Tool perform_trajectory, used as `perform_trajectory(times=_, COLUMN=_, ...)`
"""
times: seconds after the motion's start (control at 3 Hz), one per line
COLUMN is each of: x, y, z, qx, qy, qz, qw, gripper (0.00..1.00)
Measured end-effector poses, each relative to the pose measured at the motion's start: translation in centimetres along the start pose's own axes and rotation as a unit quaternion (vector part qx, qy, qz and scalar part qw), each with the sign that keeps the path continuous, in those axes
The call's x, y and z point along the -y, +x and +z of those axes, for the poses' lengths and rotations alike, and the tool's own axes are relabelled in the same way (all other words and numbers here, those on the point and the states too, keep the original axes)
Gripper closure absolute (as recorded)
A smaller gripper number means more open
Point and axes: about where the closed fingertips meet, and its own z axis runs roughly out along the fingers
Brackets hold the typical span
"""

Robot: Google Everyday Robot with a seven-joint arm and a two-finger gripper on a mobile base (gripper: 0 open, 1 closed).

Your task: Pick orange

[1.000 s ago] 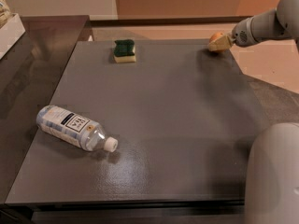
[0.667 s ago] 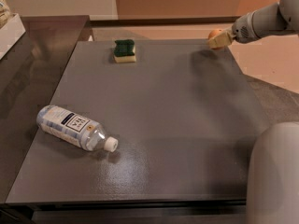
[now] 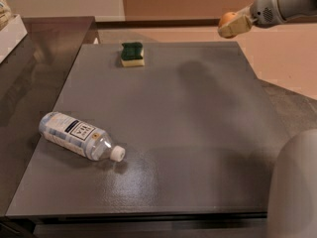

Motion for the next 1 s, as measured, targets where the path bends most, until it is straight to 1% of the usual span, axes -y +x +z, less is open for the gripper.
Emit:
perform_trajectory(times=0.33, x=-1.6, y=-2.6, z=-1.6, qx=0.010, qy=-0.014, qz=-0.029, qw=0.9994, gripper=1.00)
perform_trajectory(times=0.67, x=-3.1, y=-4.4, z=-2.7, qx=0.016, qy=-0.031, qz=-0.056, qw=0.9978, gripper=1.00)
perform_trajectory(times=1.0, x=-3.2, y=-4.4, z=-2.7, qx=0.015, qy=-0.033, qz=-0.057, qw=0.9977, gripper=1.00)
